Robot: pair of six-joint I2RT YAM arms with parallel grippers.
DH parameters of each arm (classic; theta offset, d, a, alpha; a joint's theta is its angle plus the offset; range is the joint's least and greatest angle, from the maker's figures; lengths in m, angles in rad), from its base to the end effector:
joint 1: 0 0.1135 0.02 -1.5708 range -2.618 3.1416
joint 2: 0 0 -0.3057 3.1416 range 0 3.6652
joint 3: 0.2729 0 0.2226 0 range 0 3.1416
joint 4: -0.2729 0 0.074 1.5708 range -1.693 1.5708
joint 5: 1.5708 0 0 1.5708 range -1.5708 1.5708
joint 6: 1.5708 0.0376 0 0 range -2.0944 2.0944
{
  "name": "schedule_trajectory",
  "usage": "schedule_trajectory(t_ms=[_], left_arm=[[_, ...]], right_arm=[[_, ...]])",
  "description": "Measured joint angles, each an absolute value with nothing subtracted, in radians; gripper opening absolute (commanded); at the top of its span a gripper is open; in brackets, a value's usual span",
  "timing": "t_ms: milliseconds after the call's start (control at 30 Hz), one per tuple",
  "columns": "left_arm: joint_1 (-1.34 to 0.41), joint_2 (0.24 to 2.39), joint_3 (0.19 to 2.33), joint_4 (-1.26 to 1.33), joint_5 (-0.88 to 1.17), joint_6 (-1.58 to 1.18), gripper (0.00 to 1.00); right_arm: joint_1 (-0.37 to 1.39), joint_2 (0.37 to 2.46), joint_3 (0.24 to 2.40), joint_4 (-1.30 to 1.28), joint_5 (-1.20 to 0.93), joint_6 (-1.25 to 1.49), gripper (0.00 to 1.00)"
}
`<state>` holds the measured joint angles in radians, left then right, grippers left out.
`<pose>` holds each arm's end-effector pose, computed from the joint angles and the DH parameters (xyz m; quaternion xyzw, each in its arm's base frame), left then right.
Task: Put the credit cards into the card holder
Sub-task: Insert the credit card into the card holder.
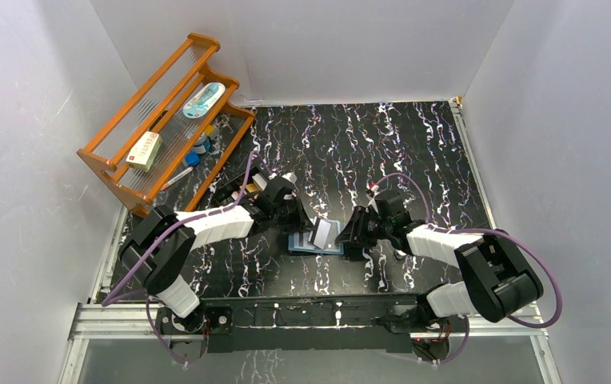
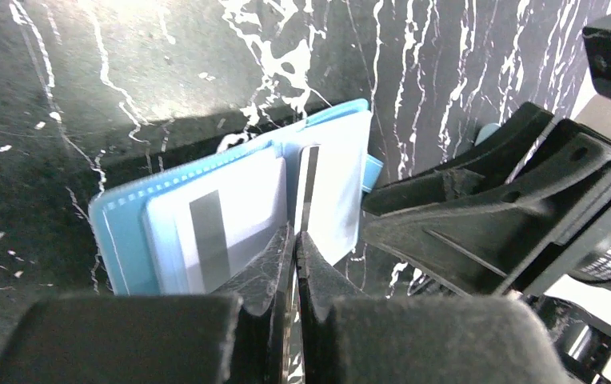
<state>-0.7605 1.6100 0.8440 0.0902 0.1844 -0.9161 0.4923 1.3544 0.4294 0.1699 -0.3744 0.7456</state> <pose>0.2232 -0.2219 0.2442 -0.0300 0.8981 -0.3759 0.2264 0.1791 0.1117 0.2023 0.0407 0.9040 0.3652 0.2183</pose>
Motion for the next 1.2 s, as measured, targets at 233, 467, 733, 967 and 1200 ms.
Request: schedule_trajectory(t_ms=[233, 467, 733, 967, 1200], left_arm=[[-0.756, 1.612, 0.771, 0.186, 0.137, -0.949, 0.00], [-0.756, 1.612, 0.730, 0.260, 0.094, -0.980, 0.00], [-0.756, 1.615, 0.687, 0.358, 0.076, -1.018, 0.00], [-0.766, 1.623, 0.667, 0.407, 0.055, -1.041, 0.00], [-0.813, 1.692, 0.719, 0.409, 0.046, -1.035, 0.06]], right_arm=[[0.492, 1.354, 0.428, 0.176, -0.374, 0.756, 0.45], [0.493, 1.361, 0.428, 0.187, -0.377, 0.760, 0.45], [0.493, 1.366, 0.426, 0.199, -0.381, 0.765, 0.45], [0.493, 1.370, 0.419, 0.218, -0.385, 0.783, 0.45], [0.493, 1.375, 0.416, 0.229, -0.391, 0.789, 0.44]])
